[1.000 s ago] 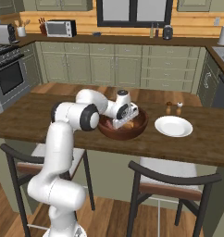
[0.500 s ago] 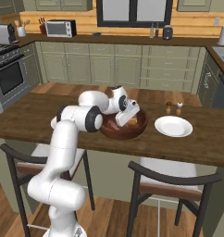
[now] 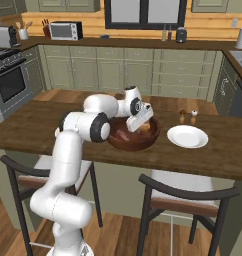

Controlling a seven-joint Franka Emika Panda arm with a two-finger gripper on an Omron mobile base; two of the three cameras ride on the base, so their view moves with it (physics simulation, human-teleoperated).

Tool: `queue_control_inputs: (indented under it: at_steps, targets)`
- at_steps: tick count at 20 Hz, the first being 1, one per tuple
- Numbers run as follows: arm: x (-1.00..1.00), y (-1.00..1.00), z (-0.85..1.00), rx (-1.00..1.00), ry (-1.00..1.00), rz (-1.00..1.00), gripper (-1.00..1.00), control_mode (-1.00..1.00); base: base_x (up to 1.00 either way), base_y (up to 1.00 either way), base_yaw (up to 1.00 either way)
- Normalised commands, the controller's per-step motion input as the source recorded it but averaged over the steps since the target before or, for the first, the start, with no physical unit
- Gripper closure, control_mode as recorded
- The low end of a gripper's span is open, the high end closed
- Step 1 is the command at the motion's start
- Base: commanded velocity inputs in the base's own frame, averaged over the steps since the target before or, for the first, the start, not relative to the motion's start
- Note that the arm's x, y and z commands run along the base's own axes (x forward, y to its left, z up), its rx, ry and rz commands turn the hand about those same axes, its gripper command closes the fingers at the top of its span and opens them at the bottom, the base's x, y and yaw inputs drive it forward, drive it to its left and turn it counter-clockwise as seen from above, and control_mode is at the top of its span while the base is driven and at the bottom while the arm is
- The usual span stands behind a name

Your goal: Place one bun and one sausage from the bowl on each plate.

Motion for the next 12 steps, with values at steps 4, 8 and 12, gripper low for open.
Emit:
queue_control_inputs:
  at_steps: [4, 8, 12]
  targets:
    - [-0.76, 0.09, 0.85, 0.16, -0.57, 0.00, 1.00, -1.00, 0.00, 0.00, 0.00]
    - [-0.84, 0.46, 0.82, 0.11, -0.37, -0.02, 1.00, -1.00, 0.00, 0.00, 0.00]
    - [-0.33, 0.45, 1.00, 0.01, 0.08, 0.00, 1.00, -1.00, 0.00, 0.00, 0.00]
